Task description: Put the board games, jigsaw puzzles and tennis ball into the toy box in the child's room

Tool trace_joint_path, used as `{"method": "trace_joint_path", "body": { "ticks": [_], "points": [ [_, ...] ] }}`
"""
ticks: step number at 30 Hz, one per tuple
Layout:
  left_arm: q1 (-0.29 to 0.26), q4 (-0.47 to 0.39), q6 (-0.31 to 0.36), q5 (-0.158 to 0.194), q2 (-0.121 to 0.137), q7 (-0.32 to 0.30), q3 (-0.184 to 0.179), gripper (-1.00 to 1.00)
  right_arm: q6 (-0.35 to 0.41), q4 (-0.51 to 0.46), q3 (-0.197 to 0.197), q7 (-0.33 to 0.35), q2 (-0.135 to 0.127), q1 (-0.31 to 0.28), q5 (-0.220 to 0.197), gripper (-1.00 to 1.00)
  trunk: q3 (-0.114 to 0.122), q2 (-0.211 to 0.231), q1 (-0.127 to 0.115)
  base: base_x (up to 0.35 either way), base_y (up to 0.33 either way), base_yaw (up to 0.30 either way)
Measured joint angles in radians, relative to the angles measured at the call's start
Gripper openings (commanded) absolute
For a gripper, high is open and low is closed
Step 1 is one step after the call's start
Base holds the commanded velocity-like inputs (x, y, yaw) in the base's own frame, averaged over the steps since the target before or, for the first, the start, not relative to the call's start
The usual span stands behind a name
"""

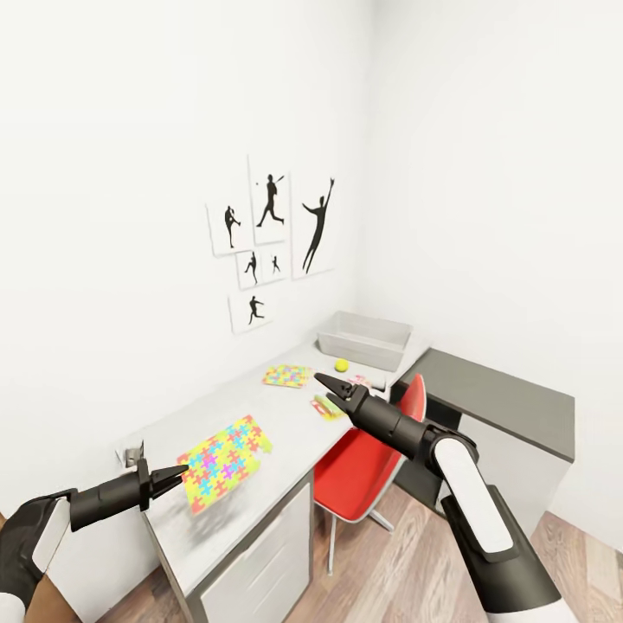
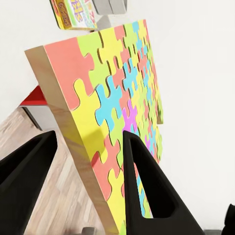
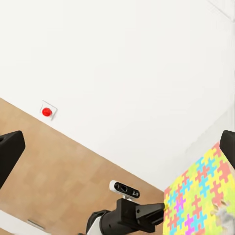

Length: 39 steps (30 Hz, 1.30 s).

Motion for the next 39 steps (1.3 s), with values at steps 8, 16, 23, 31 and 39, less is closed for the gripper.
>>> {"method": "trace_joint_path", "body": {
  "ticks": [8,16,23,31,39],
  "points": [
    [0.0,0.0,0.0,-0.001,0.0,0.0,-0.001,-1.0,0.001,0.005,-0.001,0.0,0.0,0.0,0.0,1.0,0.006,0.0,0.0,0.0,0.0,-0.206],
    [-0.004,0.0,-0.001,-0.001,0.001,0.0,0.0,-1.0,0.0,0.006,-0.001,0.0,0.0,0.0,0.0,1.0,0.011,0.0,0.0,0.0,0.0,-0.199],
    [-0.006,0.0,-0.002,0.0,0.003,0.0,0.0,-1.0,-0.005,0.006,-0.003,-0.001,-0.001,0.0,0.001,1.0,0.011,0.0,0.0,0.0,0.0,-0.028],
    [-0.027,0.0,-0.002,-0.001,0.01,0.0,-0.003,-1.0,-0.1,0.05,-0.003,0.015,-0.01,0.0,0.0,1.0,0.011,0.0,0.0,0.0,0.0,-0.003],
    [-0.029,0.0,-0.002,-0.001,0.014,0.0,-0.003,-1.0,-0.105,0.057,-0.009,0.018,-0.016,0.0,-0.002,1.0,0.003,0.0,0.0,0.0,0.0,-0.086]
  ]
}}
